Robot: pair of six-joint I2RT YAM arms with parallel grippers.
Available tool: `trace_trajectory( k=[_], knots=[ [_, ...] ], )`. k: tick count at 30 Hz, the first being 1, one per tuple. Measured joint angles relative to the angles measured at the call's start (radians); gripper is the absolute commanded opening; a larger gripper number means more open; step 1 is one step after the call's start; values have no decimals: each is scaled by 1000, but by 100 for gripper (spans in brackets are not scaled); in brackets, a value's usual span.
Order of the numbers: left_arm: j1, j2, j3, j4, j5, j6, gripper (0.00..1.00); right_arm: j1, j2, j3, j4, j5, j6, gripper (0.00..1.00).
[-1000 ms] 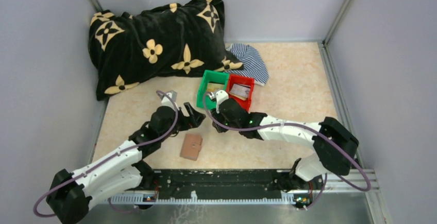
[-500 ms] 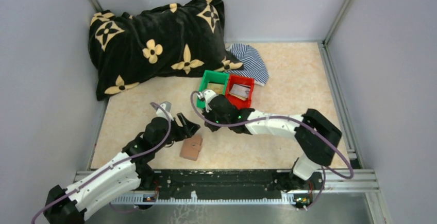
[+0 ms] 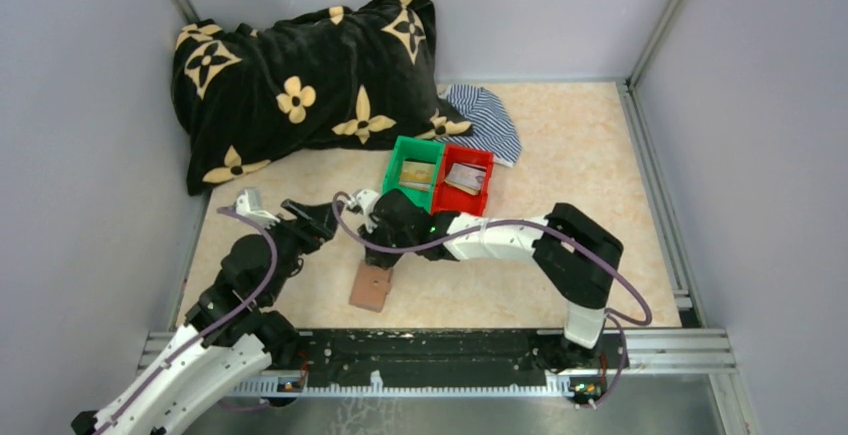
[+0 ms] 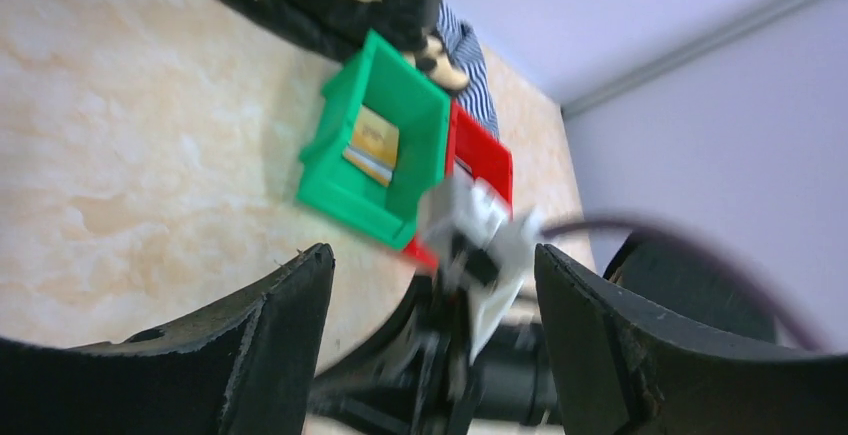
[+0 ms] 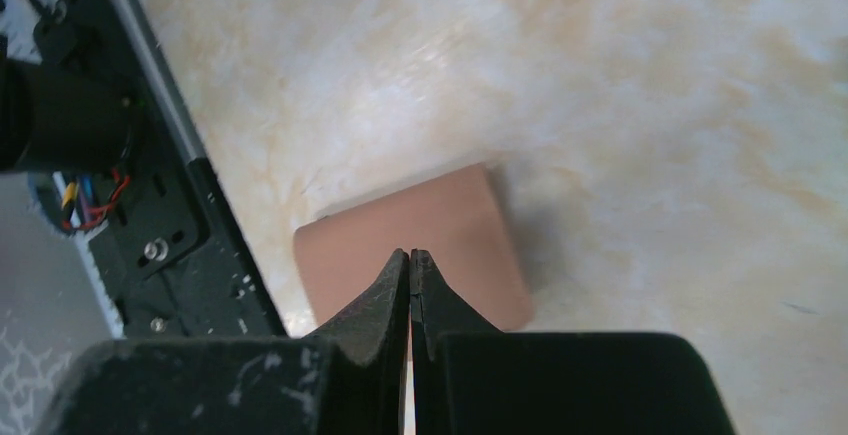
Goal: Take the credit cards out of the card holder
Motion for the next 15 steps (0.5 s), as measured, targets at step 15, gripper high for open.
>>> trace_trajectory(
  k=[15],
  knots=[
    [0, 76, 39, -20, -161, 33, 80, 55, 78, -16, -24, -96, -19, 0]
  ],
)
